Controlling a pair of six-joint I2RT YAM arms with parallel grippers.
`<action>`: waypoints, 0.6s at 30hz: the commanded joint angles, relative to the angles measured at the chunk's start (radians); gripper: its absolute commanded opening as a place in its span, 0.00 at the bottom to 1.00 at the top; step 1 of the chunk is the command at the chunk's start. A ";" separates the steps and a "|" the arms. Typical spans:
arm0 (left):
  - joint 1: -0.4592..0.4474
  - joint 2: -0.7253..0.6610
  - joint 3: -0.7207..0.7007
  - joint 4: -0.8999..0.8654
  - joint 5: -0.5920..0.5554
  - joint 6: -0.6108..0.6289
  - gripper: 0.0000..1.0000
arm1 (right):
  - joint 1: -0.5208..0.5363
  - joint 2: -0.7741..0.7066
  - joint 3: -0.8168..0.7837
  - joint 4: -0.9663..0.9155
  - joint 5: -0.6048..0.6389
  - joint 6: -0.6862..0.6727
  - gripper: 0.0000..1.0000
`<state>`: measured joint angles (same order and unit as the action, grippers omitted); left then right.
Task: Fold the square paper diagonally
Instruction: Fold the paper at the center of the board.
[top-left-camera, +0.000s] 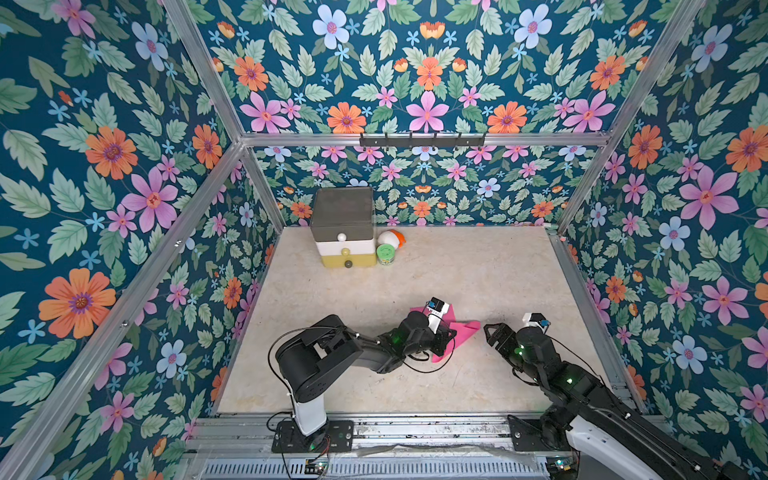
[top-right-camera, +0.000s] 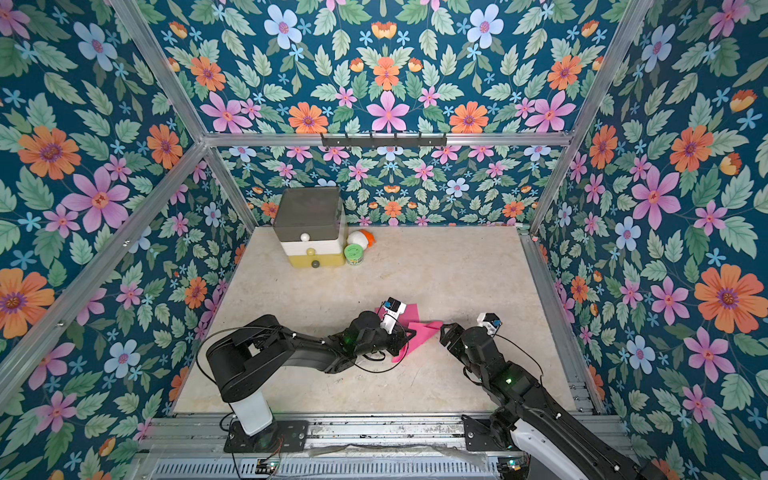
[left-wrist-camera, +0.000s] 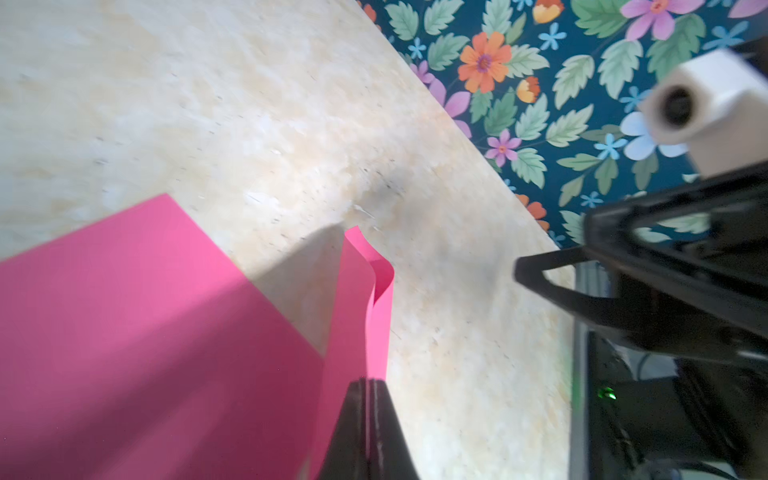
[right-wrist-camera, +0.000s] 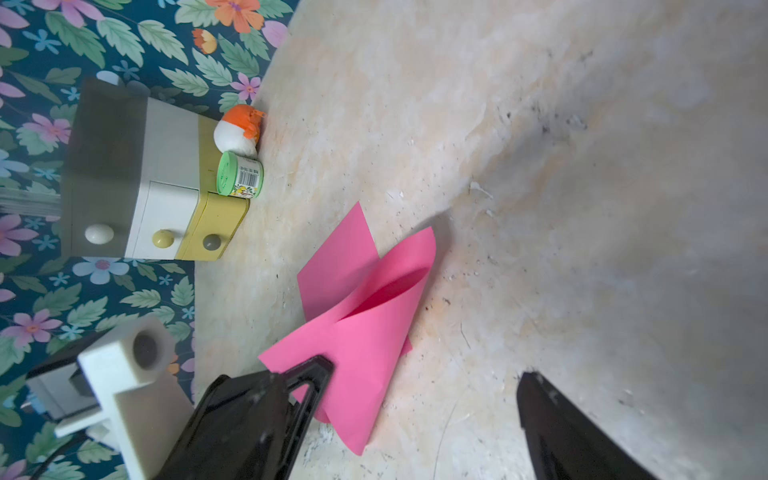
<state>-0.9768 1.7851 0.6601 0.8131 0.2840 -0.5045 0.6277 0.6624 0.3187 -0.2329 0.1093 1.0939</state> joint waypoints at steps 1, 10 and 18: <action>-0.033 -0.013 0.022 -0.057 -0.036 0.094 0.04 | -0.055 0.016 -0.027 0.078 -0.188 0.155 0.90; -0.135 0.011 0.078 -0.191 -0.204 0.277 0.06 | -0.078 -0.027 -0.062 0.025 -0.248 0.414 0.92; -0.177 0.044 0.090 -0.186 -0.247 0.320 0.12 | -0.078 -0.057 -0.079 -0.097 -0.222 0.509 0.91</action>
<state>-1.1481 1.8286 0.7525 0.6266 0.0700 -0.2176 0.5495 0.5980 0.2451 -0.2943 -0.1116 1.5478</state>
